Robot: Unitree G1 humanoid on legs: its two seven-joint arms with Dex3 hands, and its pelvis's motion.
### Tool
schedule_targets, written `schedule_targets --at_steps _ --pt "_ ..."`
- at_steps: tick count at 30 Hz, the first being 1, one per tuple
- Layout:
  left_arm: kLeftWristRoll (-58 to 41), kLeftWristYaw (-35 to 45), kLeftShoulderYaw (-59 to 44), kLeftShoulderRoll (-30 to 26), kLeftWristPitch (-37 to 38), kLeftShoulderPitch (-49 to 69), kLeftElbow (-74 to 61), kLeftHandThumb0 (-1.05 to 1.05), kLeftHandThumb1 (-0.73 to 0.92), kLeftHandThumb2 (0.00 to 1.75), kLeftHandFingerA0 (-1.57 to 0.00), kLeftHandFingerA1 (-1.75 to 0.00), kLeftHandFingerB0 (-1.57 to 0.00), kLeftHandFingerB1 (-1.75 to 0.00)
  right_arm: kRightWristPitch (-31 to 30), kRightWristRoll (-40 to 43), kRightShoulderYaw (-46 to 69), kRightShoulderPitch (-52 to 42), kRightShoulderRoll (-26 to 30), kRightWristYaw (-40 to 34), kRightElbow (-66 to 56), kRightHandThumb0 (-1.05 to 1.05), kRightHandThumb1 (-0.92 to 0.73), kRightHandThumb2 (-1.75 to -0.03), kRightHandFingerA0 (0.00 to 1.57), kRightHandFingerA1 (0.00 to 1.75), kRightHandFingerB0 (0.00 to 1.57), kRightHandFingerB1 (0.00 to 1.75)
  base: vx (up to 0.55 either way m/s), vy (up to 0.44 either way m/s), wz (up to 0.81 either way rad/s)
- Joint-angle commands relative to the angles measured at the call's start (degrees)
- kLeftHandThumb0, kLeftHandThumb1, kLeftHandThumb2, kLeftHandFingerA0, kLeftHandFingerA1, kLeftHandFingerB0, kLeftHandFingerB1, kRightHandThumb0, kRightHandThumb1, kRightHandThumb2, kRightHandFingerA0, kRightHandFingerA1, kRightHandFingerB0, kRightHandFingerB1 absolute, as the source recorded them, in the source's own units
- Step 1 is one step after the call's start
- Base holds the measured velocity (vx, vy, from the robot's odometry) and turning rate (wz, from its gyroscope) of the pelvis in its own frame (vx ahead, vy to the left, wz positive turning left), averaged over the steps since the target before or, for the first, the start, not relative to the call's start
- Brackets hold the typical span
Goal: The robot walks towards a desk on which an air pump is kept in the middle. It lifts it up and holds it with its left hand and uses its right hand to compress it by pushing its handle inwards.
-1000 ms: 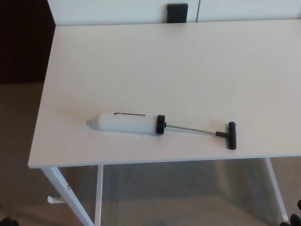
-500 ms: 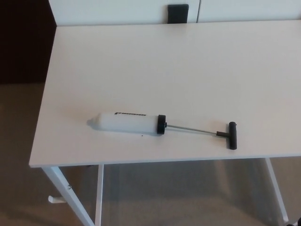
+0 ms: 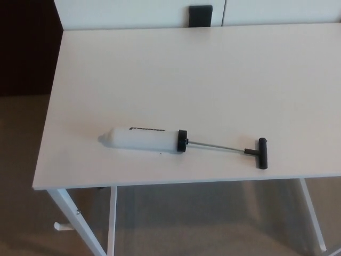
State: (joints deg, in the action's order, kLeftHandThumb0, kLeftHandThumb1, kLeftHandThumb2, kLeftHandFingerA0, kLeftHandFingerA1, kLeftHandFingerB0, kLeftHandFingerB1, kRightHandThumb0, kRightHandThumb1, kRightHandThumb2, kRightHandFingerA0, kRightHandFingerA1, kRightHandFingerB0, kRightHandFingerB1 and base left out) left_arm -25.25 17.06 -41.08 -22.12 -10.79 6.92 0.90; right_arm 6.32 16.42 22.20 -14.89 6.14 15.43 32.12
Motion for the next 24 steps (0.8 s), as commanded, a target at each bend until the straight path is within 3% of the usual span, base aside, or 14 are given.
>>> schedule_targets --at_steps 1,9,10,15,24 --pt "10.25 -0.09 14.99 -23.49 -7.76 -20.95 -36.66 -0.38 0.46 0.55 -0.30 -0.35 -0.27 -0.30 -6.70 5.25 -2.16 -9.65 -0.77 5.97 -15.61 -0.30 -0.59 -0.57 0.79 0.53 0.56 0.46 0.00 0.000 0.00" --pt "19.79 3.91 32.18 -22.08 -10.16 -29.66 -36.89 -0.35 0.47 0.55 -0.33 -0.35 -0.27 -0.30 -6.84 3.54 -3.08 -9.83 -0.68 5.57 -15.69 -0.32 -0.60 -0.58 0.78 0.51 0.55 0.45 0.00 0.000 0.00" --pt "22.70 5.14 36.72 -20.49 -10.00 -31.34 -35.36 -0.33 0.44 0.60 -0.28 -0.38 -0.23 -0.33 -6.73 3.23 -3.24 -9.96 -0.62 5.61 -15.73 -0.31 -0.62 -0.58 0.76 0.53 0.55 0.46 0.00 0.000 0.00" --pt "33.18 8.82 52.61 -14.53 -8.96 -36.93 -25.79 -0.47 0.43 0.65 -0.31 -0.43 -0.17 -0.35 -7.06 2.73 -3.55 -10.07 -0.36 5.82 -15.94 -0.30 -0.61 -0.58 0.78 0.54 0.58 0.47 0.00 0.000 0.00" --pt "37.56 7.87 61.89 -9.96 -7.61 -40.64 -12.57 -0.38 0.42 0.60 -0.17 -0.37 -0.14 -0.32 -6.14 1.13 -4.36 -9.56 0.30 5.82 -15.53 -0.35 -0.58 -0.57 0.78 0.55 0.59 0.47 0.00 0.000 0.00"
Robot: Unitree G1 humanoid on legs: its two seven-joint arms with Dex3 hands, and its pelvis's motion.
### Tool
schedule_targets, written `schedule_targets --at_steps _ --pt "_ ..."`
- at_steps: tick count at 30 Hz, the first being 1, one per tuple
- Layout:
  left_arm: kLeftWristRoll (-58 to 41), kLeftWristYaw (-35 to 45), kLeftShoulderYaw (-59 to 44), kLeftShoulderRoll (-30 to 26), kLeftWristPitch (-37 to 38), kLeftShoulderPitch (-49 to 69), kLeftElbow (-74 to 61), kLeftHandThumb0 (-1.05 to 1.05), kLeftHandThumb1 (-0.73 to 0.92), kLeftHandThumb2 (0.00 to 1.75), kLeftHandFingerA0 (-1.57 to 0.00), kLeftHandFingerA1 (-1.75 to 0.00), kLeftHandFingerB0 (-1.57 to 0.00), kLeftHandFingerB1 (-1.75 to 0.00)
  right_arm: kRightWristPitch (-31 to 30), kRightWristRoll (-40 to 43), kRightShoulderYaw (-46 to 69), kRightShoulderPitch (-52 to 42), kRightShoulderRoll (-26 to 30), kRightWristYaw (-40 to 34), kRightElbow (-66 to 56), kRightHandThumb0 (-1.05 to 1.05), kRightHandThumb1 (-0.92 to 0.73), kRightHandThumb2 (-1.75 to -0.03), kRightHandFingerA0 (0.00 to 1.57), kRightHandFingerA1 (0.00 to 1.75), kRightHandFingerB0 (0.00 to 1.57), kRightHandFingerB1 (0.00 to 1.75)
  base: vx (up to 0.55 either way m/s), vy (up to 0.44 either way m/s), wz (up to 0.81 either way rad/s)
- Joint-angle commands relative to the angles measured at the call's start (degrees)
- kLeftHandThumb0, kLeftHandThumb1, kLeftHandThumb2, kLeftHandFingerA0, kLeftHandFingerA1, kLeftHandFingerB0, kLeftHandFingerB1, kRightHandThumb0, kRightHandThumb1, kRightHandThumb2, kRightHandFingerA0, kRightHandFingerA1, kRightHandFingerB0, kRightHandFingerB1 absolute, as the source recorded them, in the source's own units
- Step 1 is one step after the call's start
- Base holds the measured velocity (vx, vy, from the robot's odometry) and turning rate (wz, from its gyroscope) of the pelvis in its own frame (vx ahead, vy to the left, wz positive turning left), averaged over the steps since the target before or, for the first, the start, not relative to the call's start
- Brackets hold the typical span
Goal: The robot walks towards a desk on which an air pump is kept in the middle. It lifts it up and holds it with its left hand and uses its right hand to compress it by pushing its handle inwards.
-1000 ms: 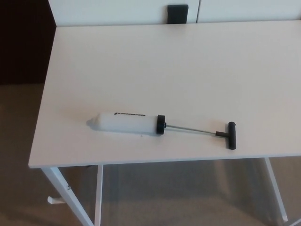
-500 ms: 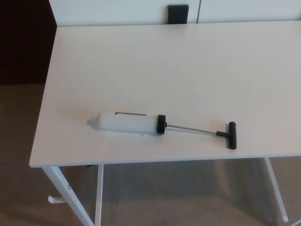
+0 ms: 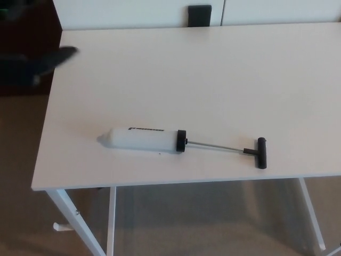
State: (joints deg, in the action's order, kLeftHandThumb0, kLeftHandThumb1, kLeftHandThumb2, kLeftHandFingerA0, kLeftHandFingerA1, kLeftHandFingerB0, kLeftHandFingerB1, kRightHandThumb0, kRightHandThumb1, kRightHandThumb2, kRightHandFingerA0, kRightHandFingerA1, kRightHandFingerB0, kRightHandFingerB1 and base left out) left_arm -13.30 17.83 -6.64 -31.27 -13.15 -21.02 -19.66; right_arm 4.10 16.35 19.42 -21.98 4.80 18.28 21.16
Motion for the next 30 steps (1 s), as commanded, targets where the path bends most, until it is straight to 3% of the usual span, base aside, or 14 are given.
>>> schedule_targets --at_steps 1,13,18,19,25,27,28,30 --pt "25.74 6.78 28.03 -0.58 -5.25 -13.21 9.05 -0.38 0.42 0.60 -0.17 -0.37 -0.14 -0.32 -3.78 1.10 -1.62 -2.34 1.72 2.95 -4.43 -0.35 -0.58 -0.57 0.78 0.55 0.59 0.47 0.00 0.000 0.00" --pt "30.62 6.80 36.35 -0.78 -9.81 -20.95 19.47 -0.37 0.44 0.60 -0.15 -0.36 -0.13 -0.31 -3.34 -0.78 -2.66 -1.91 2.12 1.65 -4.87 -0.33 -0.58 -0.57 0.85 0.55 0.61 0.47 0.00 0.000 0.00" --pt "32.90 8.33 40.51 -1.23 -10.32 -21.90 21.62 -0.42 0.38 0.62 -0.22 -0.43 -0.08 -0.32 -2.42 -2.23 -3.53 -2.01 2.41 1.23 -5.22 -0.37 -0.60 -0.57 0.86 0.55 0.61 0.47 0.00 0.000 0.00" --pt "33.57 8.40 41.80 -0.90 -10.89 -21.93 22.06 -0.24 0.35 0.87 -0.02 -0.50 0.00 -0.47 -2.28 -2.56 -3.67 -1.99 2.58 1.04 -5.32 -0.36 -0.60 -0.57 0.87 0.54 0.61 0.46 0.00 0.000 0.00" --pt "36.79 7.71 46.02 -0.44 -10.22 -22.96 24.61 -0.25 0.35 0.87 -0.02 -0.50 0.00 -0.48 -1.78 -3.33 -4.36 -1.08 3.01 0.58 -5.56 -0.38 -0.60 -0.57 0.87 0.54 0.61 0.46 0.00 0.000 0.00" --pt "37.56 7.09 47.01 -0.18 -9.02 -23.29 25.98 -0.25 0.34 0.87 -0.02 -0.50 0.00 -0.48 -1.70 -3.03 -4.25 -0.92 2.96 0.69 -5.35 -0.37 -0.59 -0.57 0.88 0.55 0.61 0.47 0.00 0.000 0.00" --pt "38.63 6.74 48.08 0.11 -8.52 -23.88 27.41 -0.37 0.45 0.55 -0.20 -0.35 -0.10 -0.24 -1.88 -3.24 -4.32 -0.92 2.95 0.33 -5.69 -0.35 -0.61 -0.58 0.88 0.55 0.63 0.47 0.00 0.000 0.00" --pt "39.85 6.38 49.33 0.42 -8.16 -24.62 29.02 -0.37 0.45 0.55 -0.20 -0.35 -0.10 -0.24 -2.12 -3.57 -4.46 -0.96 2.95 -0.17 -6.16 -0.35 -0.61 -0.58 0.88 0.55 0.63 0.47 0.00 0.000 0.00"
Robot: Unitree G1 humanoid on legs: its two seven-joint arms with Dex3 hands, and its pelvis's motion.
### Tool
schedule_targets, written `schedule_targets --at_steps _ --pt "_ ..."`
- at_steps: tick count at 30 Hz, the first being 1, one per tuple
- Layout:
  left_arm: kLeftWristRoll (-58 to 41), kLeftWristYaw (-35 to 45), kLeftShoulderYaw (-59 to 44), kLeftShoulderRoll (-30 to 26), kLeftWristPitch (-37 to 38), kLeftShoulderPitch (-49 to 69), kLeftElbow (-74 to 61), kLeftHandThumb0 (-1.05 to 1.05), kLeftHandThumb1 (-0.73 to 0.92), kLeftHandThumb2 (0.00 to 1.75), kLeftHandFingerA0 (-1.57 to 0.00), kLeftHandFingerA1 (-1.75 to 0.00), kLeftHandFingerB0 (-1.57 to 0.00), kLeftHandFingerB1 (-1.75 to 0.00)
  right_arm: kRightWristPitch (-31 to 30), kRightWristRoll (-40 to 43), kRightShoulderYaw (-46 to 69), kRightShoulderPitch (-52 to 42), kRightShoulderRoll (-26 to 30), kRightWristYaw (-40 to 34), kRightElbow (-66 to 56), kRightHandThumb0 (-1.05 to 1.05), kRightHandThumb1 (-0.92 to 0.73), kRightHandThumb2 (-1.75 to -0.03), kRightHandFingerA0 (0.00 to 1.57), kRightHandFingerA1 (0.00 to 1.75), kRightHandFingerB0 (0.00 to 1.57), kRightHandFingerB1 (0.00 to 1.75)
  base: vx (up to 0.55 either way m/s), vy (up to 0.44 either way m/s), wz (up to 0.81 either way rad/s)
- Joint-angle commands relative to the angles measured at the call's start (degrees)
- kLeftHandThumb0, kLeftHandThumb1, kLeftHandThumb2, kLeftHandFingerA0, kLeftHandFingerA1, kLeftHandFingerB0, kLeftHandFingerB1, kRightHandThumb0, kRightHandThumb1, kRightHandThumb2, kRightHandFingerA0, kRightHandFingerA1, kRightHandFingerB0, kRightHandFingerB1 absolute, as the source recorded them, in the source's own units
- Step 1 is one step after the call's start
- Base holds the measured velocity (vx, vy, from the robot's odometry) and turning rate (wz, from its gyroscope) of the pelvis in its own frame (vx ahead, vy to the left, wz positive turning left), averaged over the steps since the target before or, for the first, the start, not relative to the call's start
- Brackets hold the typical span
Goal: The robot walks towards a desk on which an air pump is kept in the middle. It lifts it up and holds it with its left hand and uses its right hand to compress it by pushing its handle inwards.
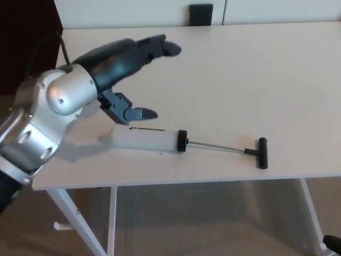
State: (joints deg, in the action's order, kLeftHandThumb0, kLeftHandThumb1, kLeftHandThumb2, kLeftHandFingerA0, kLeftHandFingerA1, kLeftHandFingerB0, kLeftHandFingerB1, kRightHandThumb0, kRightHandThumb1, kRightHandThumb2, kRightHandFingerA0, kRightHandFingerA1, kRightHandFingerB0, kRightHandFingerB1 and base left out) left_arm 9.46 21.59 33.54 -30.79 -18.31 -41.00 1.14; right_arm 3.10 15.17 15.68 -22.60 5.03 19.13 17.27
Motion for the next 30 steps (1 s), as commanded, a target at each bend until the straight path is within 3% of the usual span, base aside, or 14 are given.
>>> schedule_targets --at_steps 1,5,6,13,14,19,20,23,25,26,27,28,30 --pt "18.27 2.16 10.08 -0.05 -2.27 -5.09 9.35 -0.45 0.38 0.62 -0.21 -0.41 -0.08 -0.31 -1.35 -2.44 -0.84 -0.38 2.68 -1.11 -2.68 -0.37 -0.60 -0.58 0.87 0.55 0.64 0.47 0.00 0.000 0.00" --pt "21.04 0.77 12.32 0.29 -0.99 -6.35 12.36 -0.48 0.38 0.62 -0.27 -0.43 -0.09 -0.32 -1.74 -2.28 -0.96 0.41 2.71 -1.08 -2.78 -0.34 -0.61 -0.58 0.88 0.56 0.64 0.47 0.00 0.000 0.00" --pt "21.56 0.25 12.90 0.62 -0.77 -6.45 13.44 -0.48 0.38 0.63 -0.21 -0.40 -0.09 -0.29 -1.77 -2.15 -0.98 0.87 2.77 -0.92 -2.73 -0.33 -0.62 -0.59 0.88 0.56 0.65 0.48 0.00 0.000 0.00" --pt "23.75 -2.19 14.84 2.11 -1.25 -5.08 14.98 -0.54 0.38 0.68 -0.19 -0.43 -0.07 -0.27 -1.51 -2.83 -1.39 1.82 3.06 -0.89 -2.33 -0.35 -0.59 -0.60 0.90 0.58 0.65 0.48 0.00 0.000 0.00" --pt "23.95 -2.46 15.15 2.75 -1.56 -4.66 15.16 -0.30 0.28 0.85 0.00 -0.48 0.00 -0.48 -1.30 -2.90 -1.48 1.99 3.15 -0.73 -2.05 -0.35 -0.58 -0.59 0.91 0.59 0.67 0.49 0.00 0.000 0.00" --pt "24.80 -2.75 15.70 4.70 -2.24 -4.01 15.92 -0.31 0.26 0.85 -0.01 -0.48 0.00 -0.48 -0.93 -2.74 -1.62 2.13 3.34 -0.39 -1.73 -0.35 -0.60 -0.60 0.91 0.60 0.68 0.49 0.00 0.000 0.00" --pt "24.77 -2.47 15.68 5.40 -2.38 -4.30 16.61 -0.31 0.27 0.85 0.00 -0.48 0.00 -0.49 -1.22 -2.91 -1.75 2.59 3.40 -0.74 -1.80 -0.37 -0.51 -0.90 0.87 0.74 0.63 0.65 0.00 0.000 0.00" --pt "24.87 -2.26 15.24 6.42 -2.30 -4.48 17.67 -0.31 0.26 0.84 -0.01 -0.48 0.00 -0.48 -1.64 -3.08 -2.01 3.44 3.49 -1.23 -1.85 -0.37 -0.52 -0.91 0.86 0.74 0.63 0.65 0.00 0.000 0.00" --pt "25.16 -2.37 14.72 6.94 -2.05 -4.29 18.16 -0.31 0.26 0.84 -0.01 -0.48 0.00 -0.48 -1.79 -3.06 -2.15 3.90 3.54 -1.39 -1.83 -0.37 -0.52 -0.91 0.86 0.74 0.63 0.65 0.00 0.000 0.00" --pt "25.46 -2.64 14.58 7.19 -1.83 -3.90 18.42 -0.31 0.25 0.84 -0.01 -0.48 0.00 -0.48 -1.76 -3.09 -2.27 4.02 3.47 -1.44 -1.77 -0.35 -0.62 -0.61 0.92 0.61 0.67 0.49 0.00 0.000 0.00" --pt "25.85 -2.76 14.40 7.42 -1.62 -3.59 18.65 -0.31 0.25 0.84 -0.01 -0.48 0.00 -0.48 -1.75 -3.11 -2.36 4.06 3.42 -1.49 -1.72 -0.35 -0.62 -0.61 0.92 0.61 0.67 0.49 0.00 0.000 0.00" --pt "26.38 -3.20 14.56 7.79 -1.17 -2.92 18.86 -0.60 0.39 0.71 -0.20 -0.44 -0.07 -0.30 -1.31 -3.21 -2.40 3.95 3.43 -1.42 -1.39 -0.35 -0.60 -0.60 0.91 0.61 0.68 0.49 0.00 0.000 0.00" --pt "26.83 -3.49 14.63 8.09 -0.82 -2.44 19.02 -0.60 0.39 0.71 -0.20 -0.44 -0.07 -0.30 -0.99 -3.28 -2.41 3.86 3.45 -1.37 -1.15 -0.35 -0.60 -0.60 0.91 0.61 0.68 0.49 0.00 0.000 0.00"
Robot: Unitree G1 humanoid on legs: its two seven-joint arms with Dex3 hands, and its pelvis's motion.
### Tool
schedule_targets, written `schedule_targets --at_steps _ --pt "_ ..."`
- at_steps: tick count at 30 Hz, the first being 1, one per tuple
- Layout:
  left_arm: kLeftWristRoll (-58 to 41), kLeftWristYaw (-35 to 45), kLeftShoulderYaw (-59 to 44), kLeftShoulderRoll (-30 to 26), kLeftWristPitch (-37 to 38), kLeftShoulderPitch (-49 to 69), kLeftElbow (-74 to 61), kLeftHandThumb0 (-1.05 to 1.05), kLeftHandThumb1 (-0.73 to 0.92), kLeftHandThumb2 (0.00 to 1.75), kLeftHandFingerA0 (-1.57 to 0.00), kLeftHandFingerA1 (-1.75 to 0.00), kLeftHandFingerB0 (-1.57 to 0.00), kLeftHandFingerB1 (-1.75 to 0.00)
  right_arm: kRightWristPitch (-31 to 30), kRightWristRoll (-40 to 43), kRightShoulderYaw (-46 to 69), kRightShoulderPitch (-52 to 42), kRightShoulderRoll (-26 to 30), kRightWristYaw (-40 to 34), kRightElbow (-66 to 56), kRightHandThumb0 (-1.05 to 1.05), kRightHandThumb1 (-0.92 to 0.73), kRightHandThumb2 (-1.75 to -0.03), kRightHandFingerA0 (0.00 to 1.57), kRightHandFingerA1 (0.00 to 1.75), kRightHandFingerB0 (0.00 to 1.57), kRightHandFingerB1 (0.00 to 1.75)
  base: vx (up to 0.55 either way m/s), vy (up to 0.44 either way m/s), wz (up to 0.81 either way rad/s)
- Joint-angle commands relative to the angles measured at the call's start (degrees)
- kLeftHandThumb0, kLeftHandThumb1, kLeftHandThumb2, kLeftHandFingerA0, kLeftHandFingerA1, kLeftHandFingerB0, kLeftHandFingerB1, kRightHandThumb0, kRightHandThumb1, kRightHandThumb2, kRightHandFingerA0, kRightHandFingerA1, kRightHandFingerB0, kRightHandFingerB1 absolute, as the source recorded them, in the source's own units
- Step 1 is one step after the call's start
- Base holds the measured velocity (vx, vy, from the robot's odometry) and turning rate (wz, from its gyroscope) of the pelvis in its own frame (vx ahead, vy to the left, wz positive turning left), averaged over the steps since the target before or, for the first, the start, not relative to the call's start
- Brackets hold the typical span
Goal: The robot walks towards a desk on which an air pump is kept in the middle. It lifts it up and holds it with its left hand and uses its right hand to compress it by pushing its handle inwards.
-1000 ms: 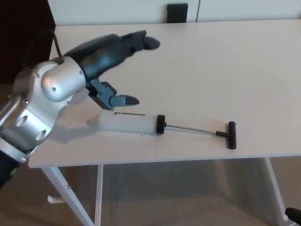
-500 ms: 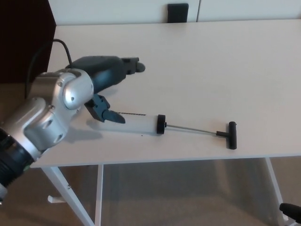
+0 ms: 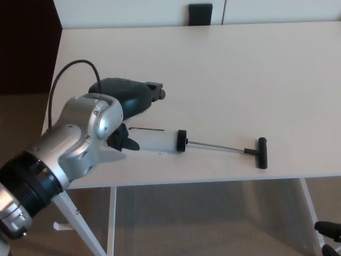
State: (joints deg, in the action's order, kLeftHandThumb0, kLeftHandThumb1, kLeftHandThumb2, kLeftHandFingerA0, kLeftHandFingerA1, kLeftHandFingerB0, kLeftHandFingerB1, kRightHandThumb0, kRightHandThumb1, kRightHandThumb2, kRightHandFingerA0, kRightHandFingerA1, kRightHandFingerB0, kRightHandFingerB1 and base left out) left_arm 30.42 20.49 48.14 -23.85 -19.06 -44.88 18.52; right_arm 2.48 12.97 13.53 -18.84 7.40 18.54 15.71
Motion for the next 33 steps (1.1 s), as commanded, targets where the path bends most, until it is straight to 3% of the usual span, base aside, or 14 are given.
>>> schedule_targets --at_steps 1,11,21,22,28,29,32,33 --pt "6.89 -3.24 0.49 1.73 0.38 1.96 2.16 -0.63 0.40 0.72 -0.20 -0.43 -0.06 -0.33 -0.07 -1.25 -0.37 0.05 1.20 -0.72 0.56 -0.39 -0.52 -0.90 0.86 0.74 0.64 0.65 0.00 0.000 0.00" --pt "9.48 -7.55 0.31 8.15 1.54 4.62 6.62 -0.61 0.40 0.68 -0.20 -0.42 -0.10 -0.34 -0.72 -0.97 -0.42 0.52 1.59 -0.73 -0.56 -0.37 -0.51 -0.90 0.85 0.74 0.66 0.66 0.00 0.000 0.00" --pt "10.56 -8.05 -0.63 10.26 3.09 5.58 9.57 -0.58 0.40 0.67 -0.21 -0.42 -0.11 -0.34 -1.33 -0.51 -0.13 1.36 1.93 -0.44 -0.68 -0.38 -0.51 -0.90 0.86 0.74 0.66 0.66 0.00 0.000 0.00" --pt "10.39 -8.25 -0.95 10.56 3.41 5.89 9.99 -0.58 0.39 0.66 -0.22 -0.43 -0.12 -0.34 -1.27 -0.61 -0.12 1.38 1.92 -0.56 -0.71 -0.35 -0.61 -0.60 0.93 0.61 0.72 0.50 0.00 0.000 0.00" --pt "9.98 -8.57 -2.18 11.41 4.33 6.61 10.92 -0.55 0.39 0.67 -0.25 -0.45 -0.12 -0.34 -1.58 -0.52 -0.03 1.49 1.93 -0.53 -0.99 -0.37 -0.60 -0.60 0.93 0.62 0.72 0.50 0.00 0.000 0.00" --pt "9.60 -8.33 -2.53 11.29 5.14 7.09 10.77 -0.24 0.50 0.55 -0.41 -0.43 -0.29 -0.30 -1.55 -0.46 0.00 1.43 1.90 -0.45 -0.97 -0.37 -0.60 -0.60 0.93 0.62 0.71 0.50 0.00 0.000 0.00" --pt "9.29 -8.01 -3.01 11.13 6.18 7.68 10.59 -0.24 0.50 0.55 -0.41 -0.43 -0.29 -0.30 -1.47 -0.44 0.04 1.34 1.83 -0.38 -0.92 -0.37 -0.60 -0.60 0.93 0.62 0.71 0.50 0.00 0.000 0.00" --pt "9.88 -7.69 -2.59 10.85 6.42 7.75 10.61 -0.15 0.57 0.57 -0.51 -0.64 -0.40 -0.34 -1.32 -0.38 0.08 1.34 1.78 -0.31 -0.86 -0.36 -0.61 -0.60 0.93 0.62 0.71 0.50 0.00 0.000 0.00"
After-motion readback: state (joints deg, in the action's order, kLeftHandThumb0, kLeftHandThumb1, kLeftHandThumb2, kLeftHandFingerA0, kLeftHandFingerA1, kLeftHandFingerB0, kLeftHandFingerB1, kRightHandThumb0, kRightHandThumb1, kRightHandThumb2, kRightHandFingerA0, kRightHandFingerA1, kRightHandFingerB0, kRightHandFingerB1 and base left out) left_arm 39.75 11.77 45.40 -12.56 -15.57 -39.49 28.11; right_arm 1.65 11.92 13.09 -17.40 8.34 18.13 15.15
